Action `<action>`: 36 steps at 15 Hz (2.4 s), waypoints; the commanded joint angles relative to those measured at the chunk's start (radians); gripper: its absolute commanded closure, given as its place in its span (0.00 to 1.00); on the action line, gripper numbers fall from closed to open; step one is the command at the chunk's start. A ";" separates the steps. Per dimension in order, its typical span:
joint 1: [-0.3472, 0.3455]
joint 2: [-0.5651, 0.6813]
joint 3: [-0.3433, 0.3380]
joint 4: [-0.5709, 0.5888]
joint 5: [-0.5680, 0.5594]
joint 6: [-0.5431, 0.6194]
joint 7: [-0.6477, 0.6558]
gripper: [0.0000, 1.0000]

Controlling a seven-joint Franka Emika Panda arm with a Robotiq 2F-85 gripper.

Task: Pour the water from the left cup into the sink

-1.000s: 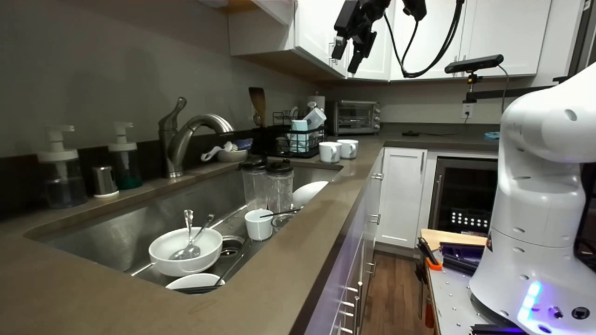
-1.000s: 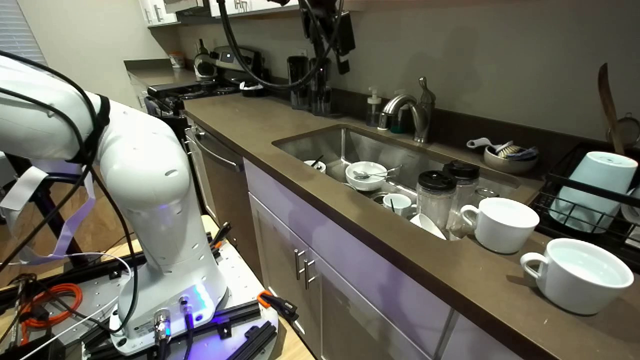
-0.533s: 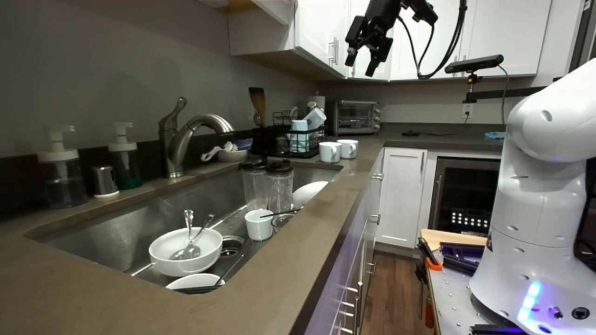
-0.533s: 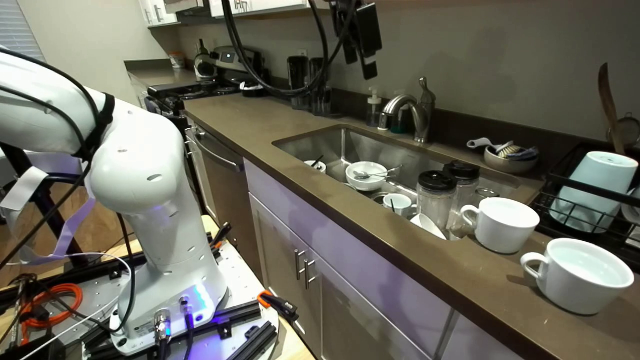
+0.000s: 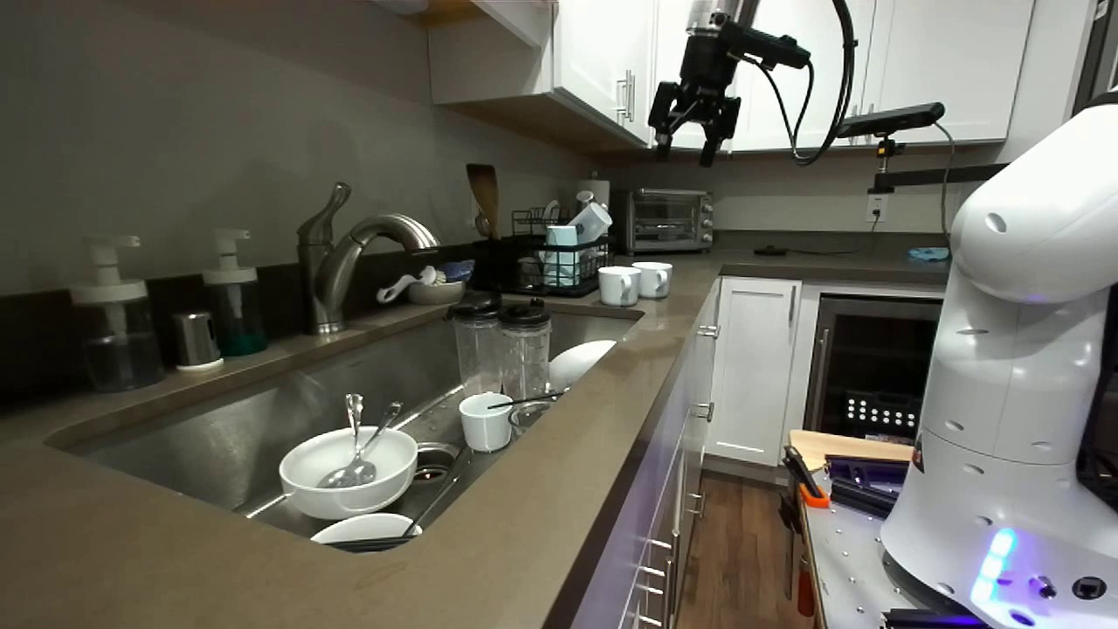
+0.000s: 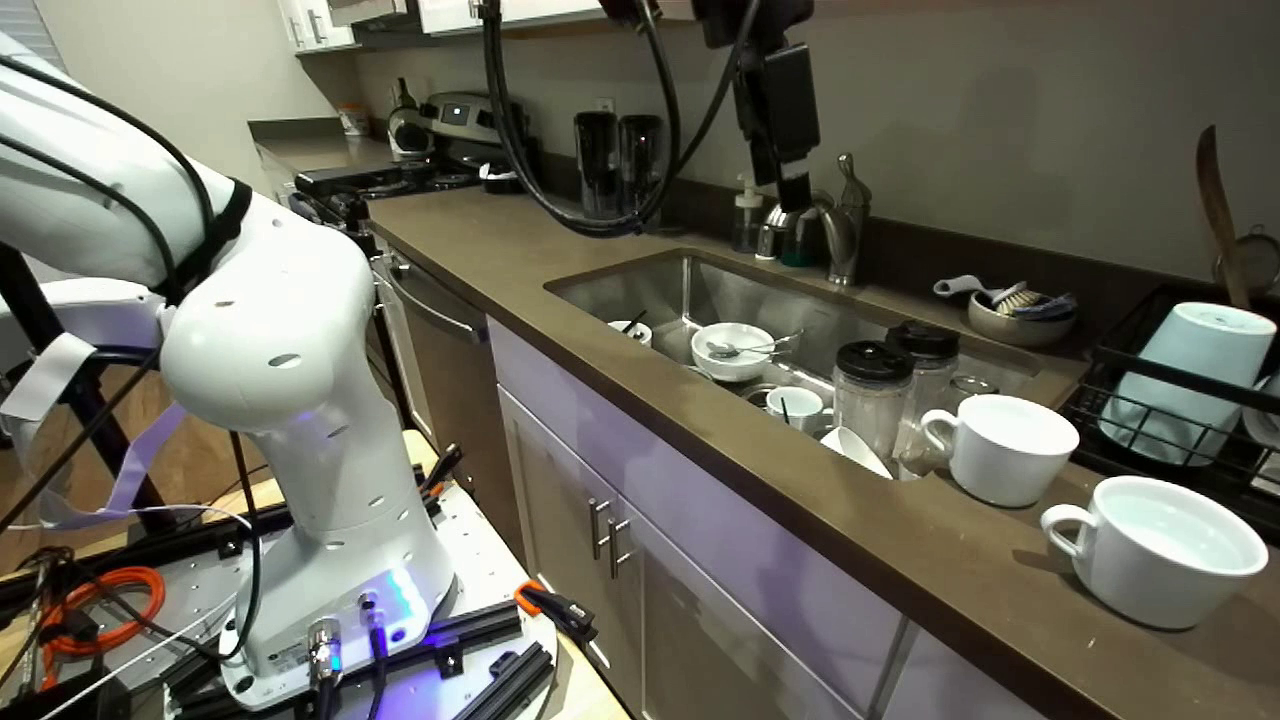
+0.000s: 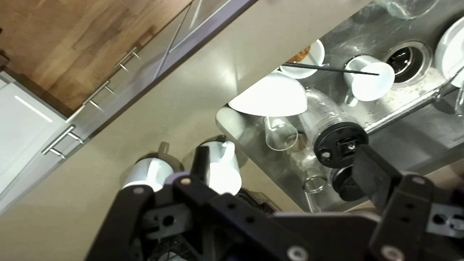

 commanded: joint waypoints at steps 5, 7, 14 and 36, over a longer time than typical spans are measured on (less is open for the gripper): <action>-0.020 0.189 -0.049 0.101 0.029 0.021 0.071 0.00; -0.021 0.242 -0.064 0.129 0.044 0.045 0.081 0.00; -0.018 0.408 -0.076 0.180 0.049 0.160 0.114 0.00; 0.000 0.658 -0.107 0.218 0.040 0.189 0.167 0.00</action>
